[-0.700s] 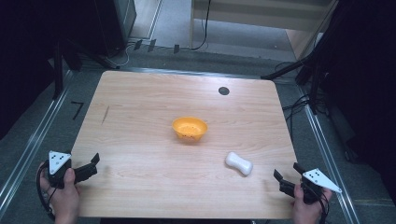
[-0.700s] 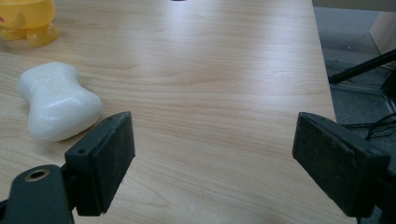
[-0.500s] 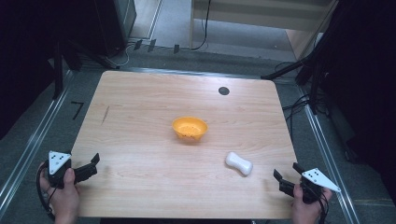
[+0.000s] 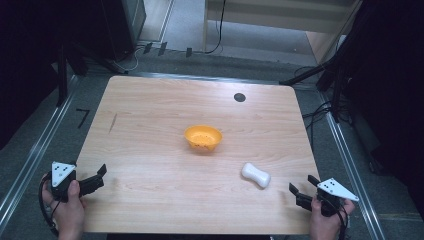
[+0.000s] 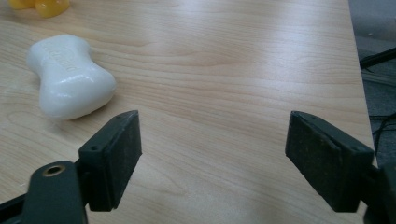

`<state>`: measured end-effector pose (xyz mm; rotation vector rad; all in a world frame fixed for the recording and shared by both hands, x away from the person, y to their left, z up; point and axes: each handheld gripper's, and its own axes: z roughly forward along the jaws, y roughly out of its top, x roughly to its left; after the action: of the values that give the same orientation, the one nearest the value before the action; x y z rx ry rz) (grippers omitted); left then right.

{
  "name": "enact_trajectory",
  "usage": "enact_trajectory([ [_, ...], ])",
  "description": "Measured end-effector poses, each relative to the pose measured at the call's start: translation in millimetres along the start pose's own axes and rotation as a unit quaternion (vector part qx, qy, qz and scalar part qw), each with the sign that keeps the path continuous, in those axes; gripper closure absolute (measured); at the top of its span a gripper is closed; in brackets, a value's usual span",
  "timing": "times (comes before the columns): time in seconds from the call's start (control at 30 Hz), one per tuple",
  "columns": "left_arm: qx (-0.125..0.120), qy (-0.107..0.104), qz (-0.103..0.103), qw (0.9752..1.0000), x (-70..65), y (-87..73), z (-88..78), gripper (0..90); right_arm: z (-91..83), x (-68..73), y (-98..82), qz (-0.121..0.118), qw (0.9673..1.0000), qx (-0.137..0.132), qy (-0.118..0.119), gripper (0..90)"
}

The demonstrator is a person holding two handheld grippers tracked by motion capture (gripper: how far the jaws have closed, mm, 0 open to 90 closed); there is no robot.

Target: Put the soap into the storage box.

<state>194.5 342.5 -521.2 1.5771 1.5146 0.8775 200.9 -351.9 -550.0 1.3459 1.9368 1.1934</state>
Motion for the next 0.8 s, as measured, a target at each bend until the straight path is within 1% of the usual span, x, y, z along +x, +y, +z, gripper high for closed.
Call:
enact_trajectory([
  [0.07,-0.001,-0.001,-0.001,1.0,0.3,0.0,0.0,2.1,0.0,-0.5,0.0,0.0,1.0,0.003,0.005,17.4],
  [0.17,-0.002,-0.001,-0.002,1.0,0.4,-0.1,0.0,2.1,1.0,-0.4,0.7,0.001,0.9999,0.009,0.005,14.9],
  [0.27,-0.003,-0.001,0.0,1.0,0.3,-0.2,-0.2,2.1,0.9,0.3,2.9,-0.004,0.9999,0.015,0.007,14.1],
  [0.3,-0.004,-0.003,-0.001,1.0,0.2,-0.3,-0.3,2.1,0.0,1.1,4.7,-0.006,0.9998,0.015,0.008,13.9],
  [0.43,-0.005,-0.003,-0.001,1.0,-0.1,-0.5,-0.4,2.1,-5.5,4.7,14.3,-0.03,0.9994,0.018,0.006,13.9],
  [0.53,-0.005,-0.003,0.0,1.0,-0.4,-0.5,-0.4,2.1,-6.2,5.7,19.3,-0.033,0.9991,0.023,0.012,13.9],
  [0.7,-0.005,-0.002,0.001,1.0,-0.4,-0.6,-0.6,2.1,-2.4,8.7,25.3,-0.053,0.9975,0.045,0.014,13.9],
  [0.8,-0.005,-0.002,0.001,1.0,-0.3,-0.6,-0.7,2.1,0.7,10.2,29.3,-0.06,0.9965,0.055,0.018,13.9],
])
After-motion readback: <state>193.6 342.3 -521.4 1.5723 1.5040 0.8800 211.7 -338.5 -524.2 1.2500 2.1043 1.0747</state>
